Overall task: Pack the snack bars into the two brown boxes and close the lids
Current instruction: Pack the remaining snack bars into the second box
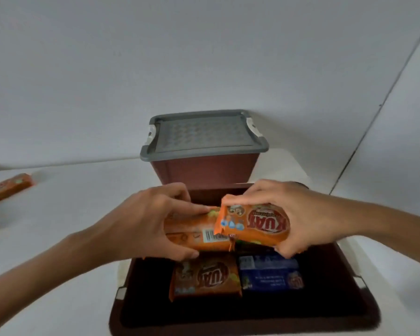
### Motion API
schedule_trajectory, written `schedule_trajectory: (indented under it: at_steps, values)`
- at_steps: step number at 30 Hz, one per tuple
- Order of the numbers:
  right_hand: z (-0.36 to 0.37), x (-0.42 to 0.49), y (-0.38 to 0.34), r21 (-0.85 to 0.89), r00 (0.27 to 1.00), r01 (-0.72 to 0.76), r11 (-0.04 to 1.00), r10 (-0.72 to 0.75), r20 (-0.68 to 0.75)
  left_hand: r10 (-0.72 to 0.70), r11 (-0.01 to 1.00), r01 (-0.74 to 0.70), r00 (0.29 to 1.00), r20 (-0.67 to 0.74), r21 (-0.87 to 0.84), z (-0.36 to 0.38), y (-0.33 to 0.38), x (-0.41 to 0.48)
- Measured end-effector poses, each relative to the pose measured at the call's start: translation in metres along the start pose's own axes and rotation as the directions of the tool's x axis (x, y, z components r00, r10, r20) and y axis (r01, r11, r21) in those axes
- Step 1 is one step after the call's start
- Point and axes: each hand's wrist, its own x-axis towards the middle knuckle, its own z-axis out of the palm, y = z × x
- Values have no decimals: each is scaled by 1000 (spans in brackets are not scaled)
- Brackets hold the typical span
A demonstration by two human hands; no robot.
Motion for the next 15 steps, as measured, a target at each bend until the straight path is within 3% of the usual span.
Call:
schedule_trajectory:
  at_steps: [3, 7, 10, 13, 15]
  values:
    - [21, -11, 14, 39, 992, -28, 999, 23, 123, 35, 999, -36, 995, 98, 13, 25, 13, -8]
    - [40, -14, 21, -92, 977, -41, 995, 59, 204, 22, 989, -47, 984, 177, 139, 49, 20, -8]
    - [64, -10, 22, -239, 989, 17, 971, 19, 146, 99, 937, -128, 990, 103, 325, 66, 19, -1]
    - [81, -7, 22, -347, 993, -4, 938, 44, 107, 136, 884, -188, 980, 148, 428, 77, 24, 3]
    - [91, -8, 24, -469, 999, 33, 882, -37, 1, 145, 858, -207, 976, 165, 470, 81, 27, 6]
